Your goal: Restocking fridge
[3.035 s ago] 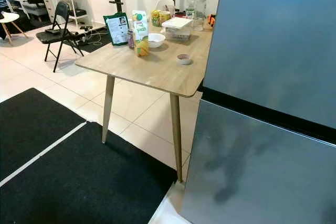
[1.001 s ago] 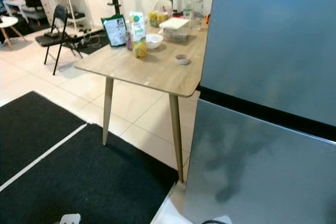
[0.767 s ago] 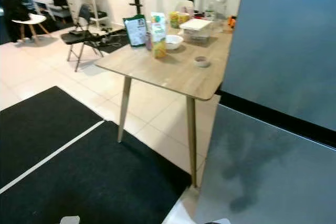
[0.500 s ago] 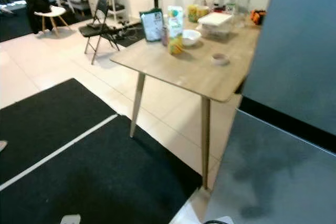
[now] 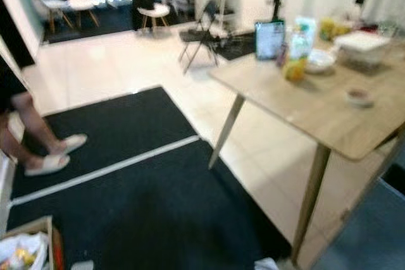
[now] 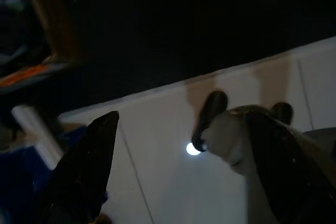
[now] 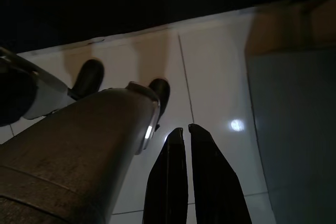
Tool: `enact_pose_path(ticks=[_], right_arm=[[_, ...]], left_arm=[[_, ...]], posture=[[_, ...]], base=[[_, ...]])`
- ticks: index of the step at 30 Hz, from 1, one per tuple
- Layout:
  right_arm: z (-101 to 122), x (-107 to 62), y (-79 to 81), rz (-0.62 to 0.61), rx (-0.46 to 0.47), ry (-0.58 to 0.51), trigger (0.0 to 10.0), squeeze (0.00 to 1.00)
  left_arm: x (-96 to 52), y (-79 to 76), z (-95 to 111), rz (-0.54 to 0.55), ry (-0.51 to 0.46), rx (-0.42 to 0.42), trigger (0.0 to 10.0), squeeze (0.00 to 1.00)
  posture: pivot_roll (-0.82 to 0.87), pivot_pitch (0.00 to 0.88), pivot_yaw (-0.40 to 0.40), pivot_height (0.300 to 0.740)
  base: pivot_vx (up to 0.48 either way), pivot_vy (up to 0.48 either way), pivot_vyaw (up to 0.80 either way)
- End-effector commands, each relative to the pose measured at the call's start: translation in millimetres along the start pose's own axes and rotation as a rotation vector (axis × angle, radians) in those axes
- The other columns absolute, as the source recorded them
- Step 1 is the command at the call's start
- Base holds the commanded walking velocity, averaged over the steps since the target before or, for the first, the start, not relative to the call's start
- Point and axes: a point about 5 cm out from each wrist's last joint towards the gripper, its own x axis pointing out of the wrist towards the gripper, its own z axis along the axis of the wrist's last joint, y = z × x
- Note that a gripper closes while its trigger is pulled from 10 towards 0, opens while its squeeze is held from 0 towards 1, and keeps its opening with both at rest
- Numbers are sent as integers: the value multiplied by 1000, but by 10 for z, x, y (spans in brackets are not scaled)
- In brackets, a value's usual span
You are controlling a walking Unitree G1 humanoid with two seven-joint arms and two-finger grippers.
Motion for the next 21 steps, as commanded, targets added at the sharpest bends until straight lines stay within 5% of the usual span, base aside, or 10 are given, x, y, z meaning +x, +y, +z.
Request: enact_pose_path(ticks=[1,10,21], right_arm=[[-43,-1,20,7,-13,16,10000,0],[-20,0,4,-16,-29,7,10000,0],[8,9,5,-38,-56,14,10000,0]], left_arm=[[-3,40,27,8,-7,0,10000,0],[2,29,48,2,-16,-7,10000,0],[13,8,90,-5,-22,0,10000,0]], posture=[[-96,0,41,740],[-94,0,36,740],[-98,0,42,740]], base=[[0,0,769],[0,0,769],[0,0,0]])
